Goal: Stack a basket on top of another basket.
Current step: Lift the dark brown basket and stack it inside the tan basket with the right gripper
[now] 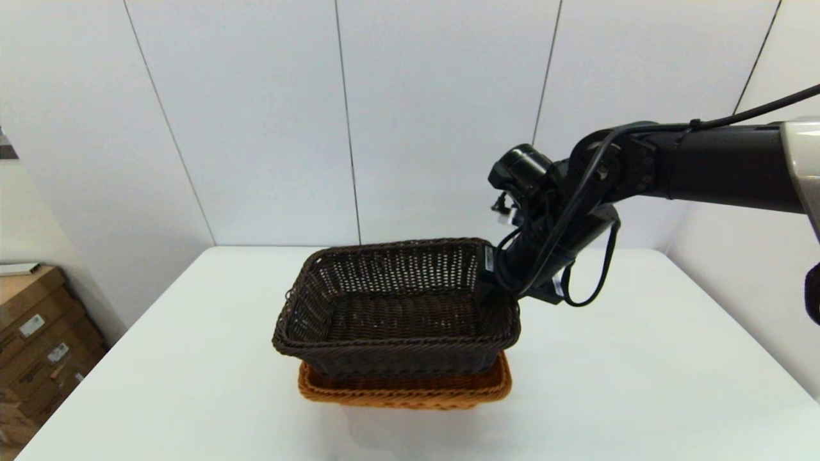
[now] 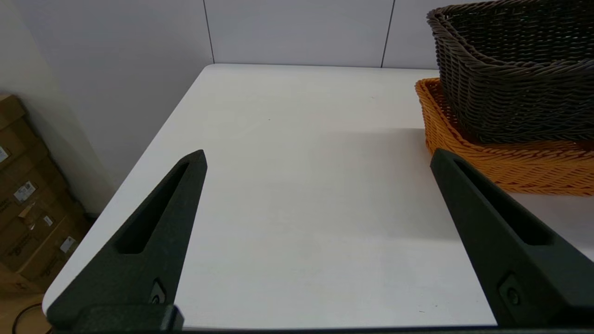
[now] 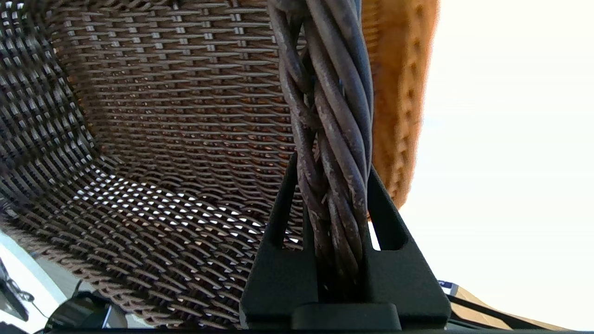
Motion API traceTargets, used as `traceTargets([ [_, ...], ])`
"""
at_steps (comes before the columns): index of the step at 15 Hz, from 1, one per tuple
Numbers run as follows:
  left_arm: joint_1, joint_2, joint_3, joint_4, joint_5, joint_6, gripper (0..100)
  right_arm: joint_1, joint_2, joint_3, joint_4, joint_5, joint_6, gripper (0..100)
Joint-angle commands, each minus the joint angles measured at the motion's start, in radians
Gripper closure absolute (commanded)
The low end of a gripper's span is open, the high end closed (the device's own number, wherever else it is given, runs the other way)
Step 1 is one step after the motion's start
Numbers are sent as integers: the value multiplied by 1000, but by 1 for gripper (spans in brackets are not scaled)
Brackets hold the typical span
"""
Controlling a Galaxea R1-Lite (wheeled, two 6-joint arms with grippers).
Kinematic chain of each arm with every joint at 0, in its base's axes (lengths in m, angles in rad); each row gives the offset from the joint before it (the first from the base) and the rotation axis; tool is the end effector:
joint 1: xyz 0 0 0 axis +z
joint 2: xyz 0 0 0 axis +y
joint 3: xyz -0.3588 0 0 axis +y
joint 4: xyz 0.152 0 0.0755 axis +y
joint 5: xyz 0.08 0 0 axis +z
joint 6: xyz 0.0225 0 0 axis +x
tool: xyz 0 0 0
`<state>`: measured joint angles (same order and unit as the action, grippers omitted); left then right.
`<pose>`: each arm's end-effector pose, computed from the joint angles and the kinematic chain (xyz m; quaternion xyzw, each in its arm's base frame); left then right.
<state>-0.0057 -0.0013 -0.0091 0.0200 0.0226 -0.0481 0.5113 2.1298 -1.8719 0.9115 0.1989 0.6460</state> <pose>-0.1051 0.0011 0.0756 -0.0240 0.0046 0.0086 0.9997 0.3435 0.1978 0.2445 0.1667 0.6091 0.1019 0.7687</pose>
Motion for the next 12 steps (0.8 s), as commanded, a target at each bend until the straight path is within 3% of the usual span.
traceTargets([
  [1, 0, 0, 0, 0, 0, -1, 0, 1, 19, -1, 4, 2, 1, 100],
  [12, 0, 0, 0, 0, 0, -1, 0, -8, 81, -1, -22, 5, 3, 100],
])
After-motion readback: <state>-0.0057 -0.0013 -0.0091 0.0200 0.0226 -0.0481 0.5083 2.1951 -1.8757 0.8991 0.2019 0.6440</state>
